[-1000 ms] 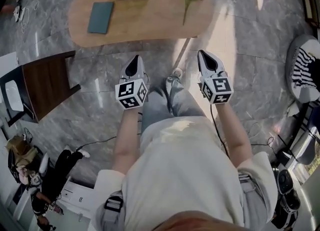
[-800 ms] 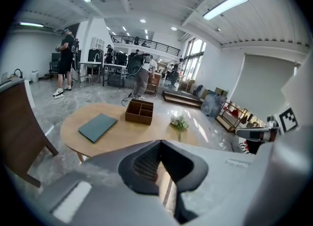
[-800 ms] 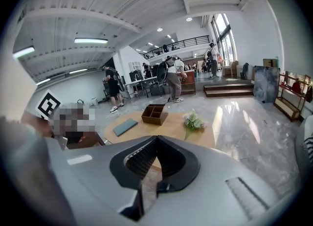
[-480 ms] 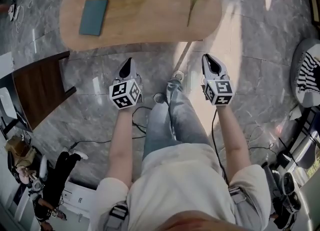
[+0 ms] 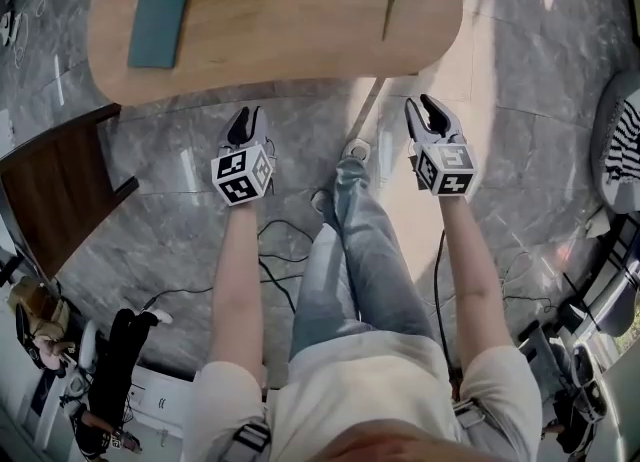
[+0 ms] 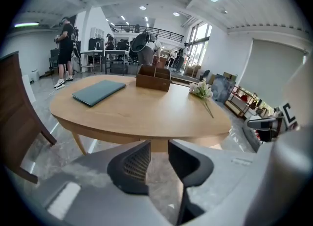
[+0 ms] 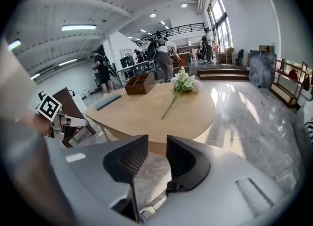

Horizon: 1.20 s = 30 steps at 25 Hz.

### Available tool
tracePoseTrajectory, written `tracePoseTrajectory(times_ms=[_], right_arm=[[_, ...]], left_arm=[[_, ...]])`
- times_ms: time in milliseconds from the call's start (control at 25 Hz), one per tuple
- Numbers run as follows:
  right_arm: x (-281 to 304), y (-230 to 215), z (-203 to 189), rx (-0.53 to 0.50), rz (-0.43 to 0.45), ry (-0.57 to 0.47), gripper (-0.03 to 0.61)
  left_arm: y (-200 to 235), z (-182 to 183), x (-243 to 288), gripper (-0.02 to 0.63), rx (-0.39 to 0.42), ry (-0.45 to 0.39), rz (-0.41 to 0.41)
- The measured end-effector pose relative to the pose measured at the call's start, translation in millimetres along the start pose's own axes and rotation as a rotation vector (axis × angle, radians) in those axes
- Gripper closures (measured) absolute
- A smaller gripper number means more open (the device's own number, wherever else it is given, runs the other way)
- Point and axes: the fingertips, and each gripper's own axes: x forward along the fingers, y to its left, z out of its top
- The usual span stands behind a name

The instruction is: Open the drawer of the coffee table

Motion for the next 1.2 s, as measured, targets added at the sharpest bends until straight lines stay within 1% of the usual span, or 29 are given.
tracePoseTrajectory(times_ms=[200, 280, 360, 400, 480, 560, 720, 840, 1000, 1160, 1200], right_arm=[[30.2, -17.7, -30.5, -0.023, -0.028, 0.048, 0.422], [42.0, -26.6, -39.3, -0.036, -0.037, 0.068, 0.412], [52.8, -33.0, -43.2, -0.046, -0.05, 0.08, 0.402], [57.4, -35.2, -43.8, -0.052, -0.056, 0.085, 0.394], [67.2, -40.7, -55.8, -0.059, -0.056, 0.11, 0.377], [77.7, -46.0, -69.7, -0.067, -0.047, 0.134, 0.351], [95.3, -54.2, -85.2, -0.082, -0.039, 0.16, 0.311], [105.9, -59.1, -91.6, -0.08, -0.039, 0.167, 0.287], [117.2, -62.7, -91.3, -0.071, -0.032, 0.156, 0.253], [125.1, -68.0, -89.1, -0.094, -0.027, 0.156, 0.241], [126.3, -68.7, -87.8, -0.099, -0.023, 0.156, 0.241]], left_arm=[[16.7, -19.1, 33.5, 0.446, 0.032, 0.032, 0.009], [19.3, -27.9, 47.7, 0.426, 0.045, 0.059, -0.003], [20.5, -37.0, 60.5, 0.371, 0.07, 0.085, -0.02], [21.2, -40.4, 65.8, 0.354, 0.085, 0.092, -0.025], [23.0, -44.5, 75.2, 0.321, 0.104, 0.093, -0.029], [25.4, -45.5, 84.3, 0.301, 0.103, 0.08, -0.028], [27.4, -45.5, 103.0, 0.253, 0.12, 0.057, -0.036], [27.6, -42.6, 114.3, 0.236, 0.125, 0.049, -0.051], [26.0, -36.9, 123.5, 0.236, 0.145, 0.039, -0.065], [22.5, -32.0, 131.4, 0.235, 0.154, 0.026, -0.061], [21.4, -31.3, 132.6, 0.225, 0.16, 0.025, -0.06]])
